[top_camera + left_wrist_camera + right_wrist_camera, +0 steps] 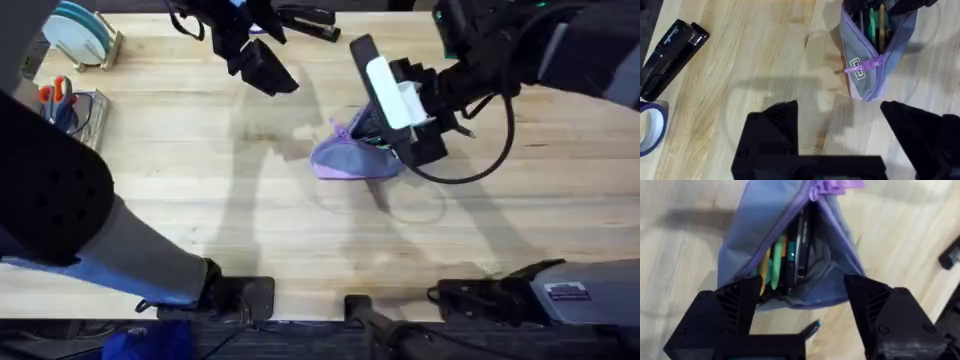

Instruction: Unzip the bag, pick up the pens from the table one at a time and place them inside, then zip the bag closed.

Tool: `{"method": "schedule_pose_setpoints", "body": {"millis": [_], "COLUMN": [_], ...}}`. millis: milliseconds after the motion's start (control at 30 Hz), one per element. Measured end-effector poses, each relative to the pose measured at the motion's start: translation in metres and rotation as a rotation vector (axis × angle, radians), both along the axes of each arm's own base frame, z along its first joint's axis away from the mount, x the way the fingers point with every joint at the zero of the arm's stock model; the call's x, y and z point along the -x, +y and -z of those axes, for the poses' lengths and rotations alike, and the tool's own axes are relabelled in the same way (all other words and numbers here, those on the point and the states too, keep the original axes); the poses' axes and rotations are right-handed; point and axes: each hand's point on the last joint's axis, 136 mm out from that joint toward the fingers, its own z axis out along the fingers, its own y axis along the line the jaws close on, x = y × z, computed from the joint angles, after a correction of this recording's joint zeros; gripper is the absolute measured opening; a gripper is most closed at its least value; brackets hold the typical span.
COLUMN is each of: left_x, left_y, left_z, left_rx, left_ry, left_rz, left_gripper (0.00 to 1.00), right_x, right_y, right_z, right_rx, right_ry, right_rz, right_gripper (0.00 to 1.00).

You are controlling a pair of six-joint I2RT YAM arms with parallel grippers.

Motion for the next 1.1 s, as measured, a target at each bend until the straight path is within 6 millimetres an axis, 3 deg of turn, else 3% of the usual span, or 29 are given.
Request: {"method": "schedule_pose_setpoints", "body": {"millis": [333,667,800,967,1100], "left_x": [0.0,0.0,0.0,0.0,0.0], "left_y": [0.0,0.0,0.0,0.0,0.0], "left_z": [0.0,0.0,0.0,0.0,0.0], "left_rx": [0.0,0.0,0.0,0.0,0.0], "left_ry": [0.0,0.0,0.0,0.0,0.0], "left_rz": [0.0,0.0,0.0,0.0,0.0], "left_gripper": [0.993,0.993,0.994,0.994,0.994], "right_x": [-0.01,-0.012,-0.022,-0.053,-0.073], "right_y": [-0.016,-0.019,-0.023,-0.047,-0.082], "right_z": [-0.033,-0.051,-0.056,-0.07,-0.077], "right_rx": [-0.085,-0.173,-0.23,-0.353,-0.426], "right_ry": [-0.03,0.011,0.025,0.013,0.001], "right_rz": [0.211,0.426,0.545,0.785,1.003], "right_gripper": [0.995,0.996,0.995,0.995,0.995]}}
